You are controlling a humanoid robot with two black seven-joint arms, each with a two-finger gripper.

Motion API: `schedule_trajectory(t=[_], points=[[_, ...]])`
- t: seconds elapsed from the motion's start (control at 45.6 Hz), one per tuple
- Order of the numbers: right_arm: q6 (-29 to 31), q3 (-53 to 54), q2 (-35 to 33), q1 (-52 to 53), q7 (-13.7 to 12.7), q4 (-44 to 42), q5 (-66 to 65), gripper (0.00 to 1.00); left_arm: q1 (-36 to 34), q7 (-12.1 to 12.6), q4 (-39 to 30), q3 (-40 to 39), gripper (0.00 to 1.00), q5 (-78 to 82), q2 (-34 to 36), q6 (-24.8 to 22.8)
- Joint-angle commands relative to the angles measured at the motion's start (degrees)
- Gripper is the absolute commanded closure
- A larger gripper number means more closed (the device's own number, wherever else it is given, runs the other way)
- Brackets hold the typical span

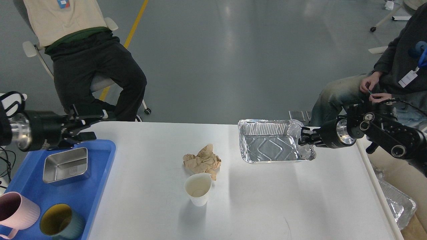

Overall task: Tidy desktop
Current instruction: 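Reach the left gripper to the white paper cup and grasp it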

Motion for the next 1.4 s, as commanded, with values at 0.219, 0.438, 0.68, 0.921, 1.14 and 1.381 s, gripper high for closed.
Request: schedule_trajectory(t=[0.219,0.438,0.68,0.921,1.14,1.381], points=[[0.01,-0.01,-0.01,-0.04,0.04,0.16,0.13,1.00,-18.28,4.07,5.63,28.55,0.04,3.98,-22.35,5.03],[0.01,0.08,-0.36,-0.13,0.13,0.25,0.22,1.00,-18.29,7.16,12.39,30.93,0.05,6.09,-30.45,5.12],[0.01,0.43,-1.41,-0.74,0.22,0.42,0.40,1.00,-18.11,7.51,17.32,34.10,0.07,6.09,-38.36,5.12],[-0.08,0.70,-1.77,-1.27,0.31,0.51,0.40,1.00,-17.67,7.51,19.96,36.12,0.17,8.37,-40.82,4.50],[-0.08,0.87,-1.68,-1.44,0.39,0.51,0.40,1.00,-16.35,7.42,21.72,36.30,0.29,11.19,-41.79,4.15],[-0.08,0.96,-1.77,-1.88,0.66,0.51,0.40,1.00,-15.21,7.77,25.49,36.30,0.35,12.95,-44.69,3.36]])
